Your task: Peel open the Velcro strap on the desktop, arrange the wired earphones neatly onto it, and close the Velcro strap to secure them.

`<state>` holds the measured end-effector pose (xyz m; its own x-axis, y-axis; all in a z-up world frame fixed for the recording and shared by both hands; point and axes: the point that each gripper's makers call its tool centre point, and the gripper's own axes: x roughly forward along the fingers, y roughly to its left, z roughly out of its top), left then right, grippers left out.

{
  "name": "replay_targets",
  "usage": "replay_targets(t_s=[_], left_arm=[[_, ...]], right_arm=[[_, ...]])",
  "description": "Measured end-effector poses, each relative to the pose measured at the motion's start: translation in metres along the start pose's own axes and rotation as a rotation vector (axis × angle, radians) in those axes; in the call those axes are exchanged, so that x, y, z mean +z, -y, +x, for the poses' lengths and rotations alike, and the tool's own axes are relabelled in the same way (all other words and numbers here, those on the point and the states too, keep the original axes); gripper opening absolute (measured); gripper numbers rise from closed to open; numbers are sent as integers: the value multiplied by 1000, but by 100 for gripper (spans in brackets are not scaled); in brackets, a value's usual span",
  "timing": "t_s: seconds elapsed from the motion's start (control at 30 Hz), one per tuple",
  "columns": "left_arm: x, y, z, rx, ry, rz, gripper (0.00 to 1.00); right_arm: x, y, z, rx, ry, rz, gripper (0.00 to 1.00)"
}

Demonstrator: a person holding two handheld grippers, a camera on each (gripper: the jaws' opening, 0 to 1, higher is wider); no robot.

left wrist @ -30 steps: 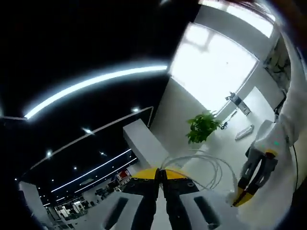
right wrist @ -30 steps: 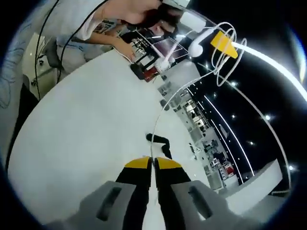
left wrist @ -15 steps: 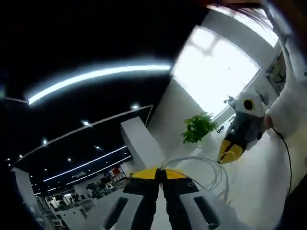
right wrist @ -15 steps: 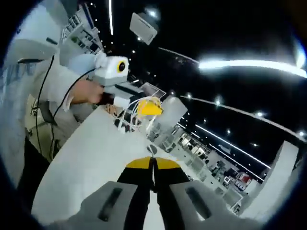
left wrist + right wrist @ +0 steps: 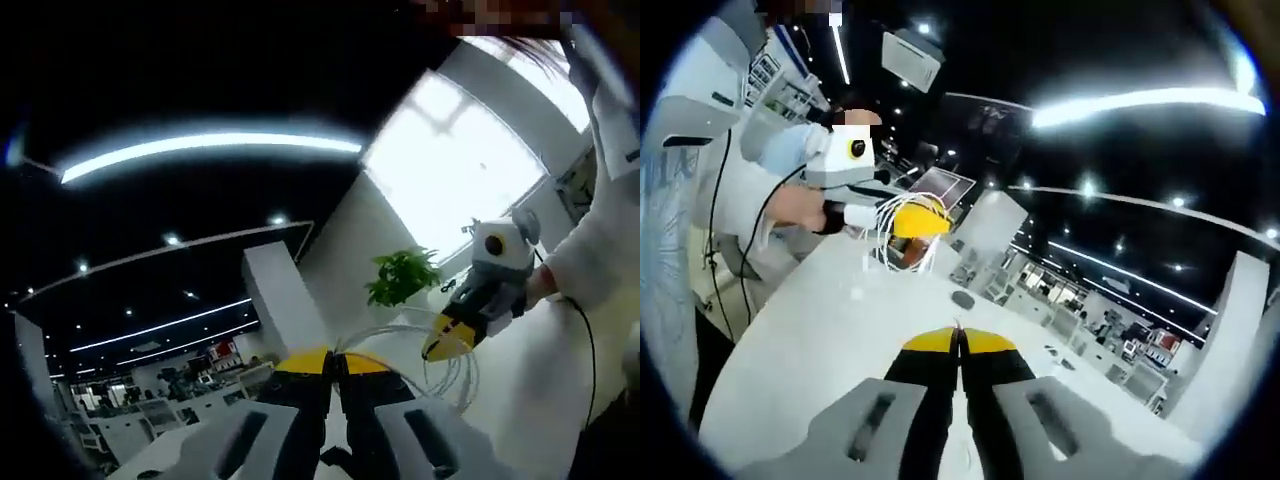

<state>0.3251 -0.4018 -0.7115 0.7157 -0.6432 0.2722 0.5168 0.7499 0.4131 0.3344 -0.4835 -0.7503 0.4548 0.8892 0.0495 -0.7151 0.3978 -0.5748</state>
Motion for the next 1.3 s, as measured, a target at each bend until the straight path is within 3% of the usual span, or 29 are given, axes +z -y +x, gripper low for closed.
replay_targets(t_s=[0.4, 0.9, 1.3], left_arm=[[-15, 47, 2, -156, -32, 43, 7], [-22, 71, 5, -232, -65, 43, 7], [-26, 76, 5, -240, -79, 30, 7]], right_arm=[[30, -5, 4, 71, 144, 166, 3], [31, -26, 10, 172, 152, 201, 3], [29, -34, 8, 210, 157, 257, 3]])
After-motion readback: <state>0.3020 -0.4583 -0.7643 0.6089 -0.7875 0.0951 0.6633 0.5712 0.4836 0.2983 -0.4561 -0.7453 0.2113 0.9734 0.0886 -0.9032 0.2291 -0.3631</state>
